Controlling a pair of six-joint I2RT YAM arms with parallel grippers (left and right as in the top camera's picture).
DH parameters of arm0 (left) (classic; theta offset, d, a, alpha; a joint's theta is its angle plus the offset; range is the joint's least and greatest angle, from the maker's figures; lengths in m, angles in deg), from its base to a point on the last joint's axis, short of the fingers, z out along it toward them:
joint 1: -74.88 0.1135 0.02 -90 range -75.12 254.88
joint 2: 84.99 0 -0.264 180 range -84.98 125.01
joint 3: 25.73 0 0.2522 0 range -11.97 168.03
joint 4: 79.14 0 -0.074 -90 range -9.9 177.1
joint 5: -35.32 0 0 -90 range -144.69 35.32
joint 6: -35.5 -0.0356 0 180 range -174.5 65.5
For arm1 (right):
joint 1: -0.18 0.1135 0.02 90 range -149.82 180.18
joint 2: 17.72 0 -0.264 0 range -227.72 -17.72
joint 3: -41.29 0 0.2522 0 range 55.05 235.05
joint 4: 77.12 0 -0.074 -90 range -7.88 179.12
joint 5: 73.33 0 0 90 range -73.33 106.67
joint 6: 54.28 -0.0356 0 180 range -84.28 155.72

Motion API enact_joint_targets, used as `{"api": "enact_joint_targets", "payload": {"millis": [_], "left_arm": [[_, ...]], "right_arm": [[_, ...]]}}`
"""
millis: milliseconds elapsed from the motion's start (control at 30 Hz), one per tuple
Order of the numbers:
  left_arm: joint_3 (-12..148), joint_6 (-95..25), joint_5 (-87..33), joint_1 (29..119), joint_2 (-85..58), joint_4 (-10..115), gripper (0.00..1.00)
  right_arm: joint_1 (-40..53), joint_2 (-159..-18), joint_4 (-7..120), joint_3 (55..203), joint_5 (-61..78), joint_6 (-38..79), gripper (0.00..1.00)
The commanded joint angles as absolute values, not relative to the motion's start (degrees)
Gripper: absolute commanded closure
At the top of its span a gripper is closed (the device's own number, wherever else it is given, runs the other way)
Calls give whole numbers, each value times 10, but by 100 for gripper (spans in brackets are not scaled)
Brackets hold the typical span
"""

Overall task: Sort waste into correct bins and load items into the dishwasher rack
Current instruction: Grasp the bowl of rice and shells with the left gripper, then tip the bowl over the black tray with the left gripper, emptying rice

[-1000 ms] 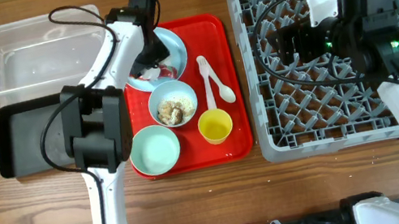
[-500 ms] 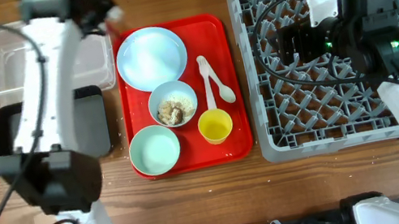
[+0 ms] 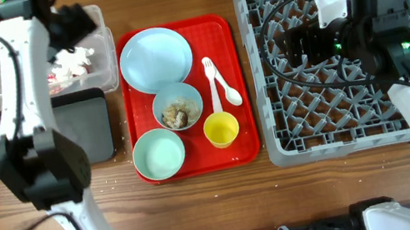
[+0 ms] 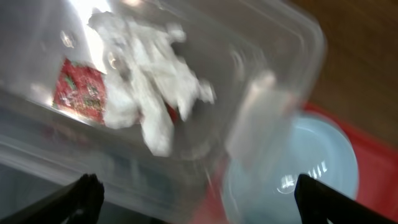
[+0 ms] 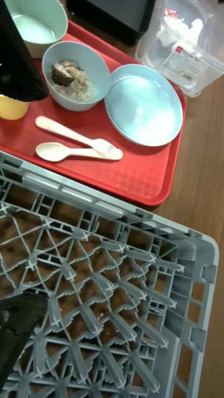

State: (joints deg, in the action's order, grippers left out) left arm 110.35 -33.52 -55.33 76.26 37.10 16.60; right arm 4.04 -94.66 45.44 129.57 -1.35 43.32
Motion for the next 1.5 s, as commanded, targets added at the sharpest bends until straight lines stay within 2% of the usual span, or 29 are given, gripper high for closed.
{"api": "enact_joint_targets", "payload": {"millis": [0,133,300,400,433,467,533,667,733,800,967,1067,1233,1333,1467], "left_arm": [[1123,-392,-483,656,323,82,4],[1029,-390,-483,519,348,100,25],[941,-386,-489,440,384,192,31],[927,-386,-528,425,399,206,45],[921,-376,-529,425,405,214,45],[909,-371,-529,425,411,225,51],[889,-371,-529,425,414,235,55],[876,-339,-535,425,414,248,76],[872,-328,-537,425,414,253,83],[862,-328,-537,425,414,259,95],[855,-313,-545,425,412,262,96],[885,-313,-515,426,384,216,96],[940,-318,-513,441,274,180,96],[940,-318,-513,497,226,137,96],[937,-387,-463,613,215,58,96]], "right_arm": [[39,-953,455,1308,-26,431,0],[39,-953,453,1308,-26,431,0],[39,-953,451,1308,-28,430,0],[39,-953,446,1308,-28,430,0],[39,-953,446,1308,-28,430,0],[39,-953,446,1308,-28,430,0],[39,-953,444,1308,-28,430,0],[39,-953,443,1308,-28,430,0],[39,-953,442,1308,-28,430,0],[39,-953,442,1308,-27,430,0],[39,-953,442,1308,-27,431,0],[39,-953,443,1308,-27,431,0],[39,-953,444,1308,-27,431,0],[39,-953,445,1308,-27,431,0],[39,-953,445,1308,-27,430,0]]}}
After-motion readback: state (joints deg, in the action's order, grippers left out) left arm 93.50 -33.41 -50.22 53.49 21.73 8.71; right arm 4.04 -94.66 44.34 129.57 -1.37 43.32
